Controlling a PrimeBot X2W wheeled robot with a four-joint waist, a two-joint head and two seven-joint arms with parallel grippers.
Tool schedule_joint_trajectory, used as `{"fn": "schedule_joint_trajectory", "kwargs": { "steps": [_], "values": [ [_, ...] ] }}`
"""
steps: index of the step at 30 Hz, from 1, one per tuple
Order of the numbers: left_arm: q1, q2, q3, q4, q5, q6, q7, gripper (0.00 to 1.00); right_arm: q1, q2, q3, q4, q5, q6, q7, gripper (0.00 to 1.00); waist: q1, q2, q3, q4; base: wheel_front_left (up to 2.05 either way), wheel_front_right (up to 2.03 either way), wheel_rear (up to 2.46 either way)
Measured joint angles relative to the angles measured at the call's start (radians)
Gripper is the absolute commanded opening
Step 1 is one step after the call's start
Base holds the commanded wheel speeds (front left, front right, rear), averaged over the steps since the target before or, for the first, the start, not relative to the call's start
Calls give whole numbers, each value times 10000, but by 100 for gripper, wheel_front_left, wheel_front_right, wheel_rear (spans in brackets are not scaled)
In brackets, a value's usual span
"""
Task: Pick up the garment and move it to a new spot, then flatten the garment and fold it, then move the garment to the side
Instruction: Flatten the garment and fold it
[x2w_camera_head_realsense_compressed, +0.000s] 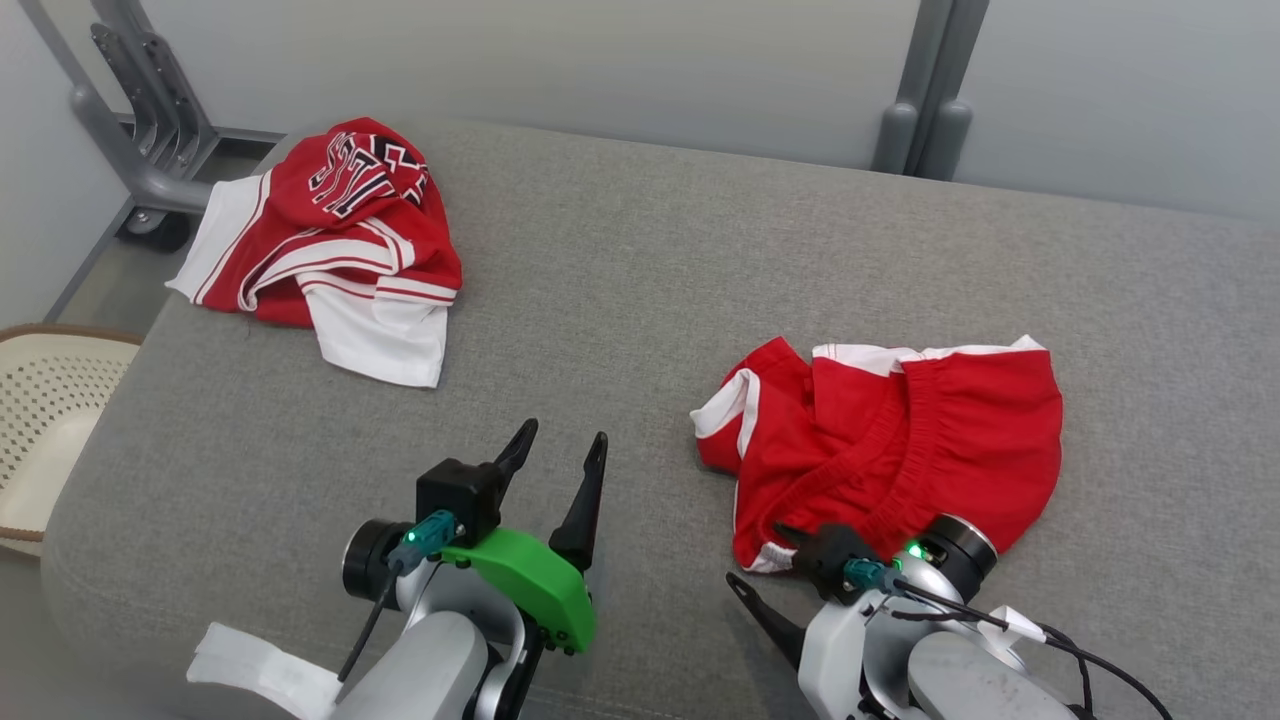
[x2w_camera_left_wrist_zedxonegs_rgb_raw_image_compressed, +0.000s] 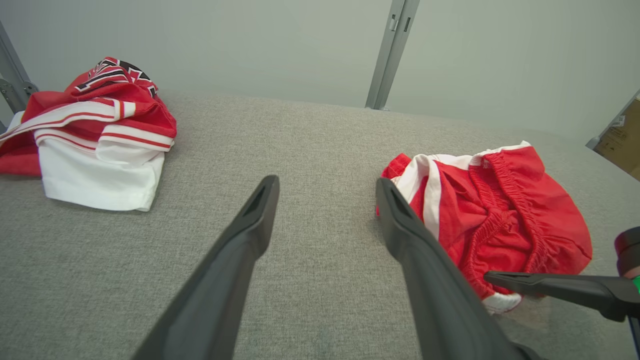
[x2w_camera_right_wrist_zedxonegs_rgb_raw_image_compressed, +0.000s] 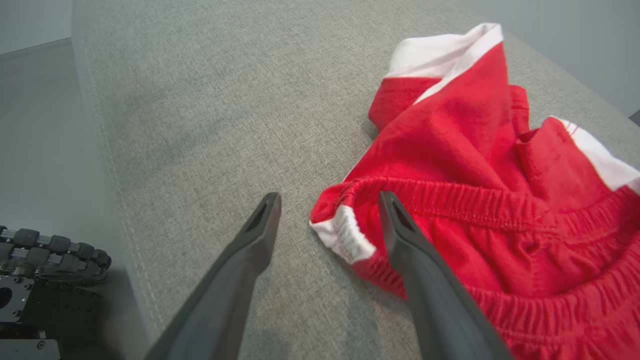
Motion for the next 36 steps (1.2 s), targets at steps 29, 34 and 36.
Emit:
{"fn": "schedule_joint_trajectory", "kwargs": {
  "steps": [29,34,36],
  "values": [
    [1090,-13,1459,-545,527,6,0,100,-1538,-104,-1005,-284,1693,-63,-849,0,0,0,36,-783,0,0,0],
    [1240,-15,1457,-564,596,6,0,100,-1612,-773,-1801,-420,1967,-368,-1005,0,0,0,-23,-1178,0,0,0],
    [1311,-15,1430,-577,612,6,0,100,-1549,-984,-2105,-445,2125,-476,-1007,0,0,0,-42,-1347,0,0,0]
  ]
}}
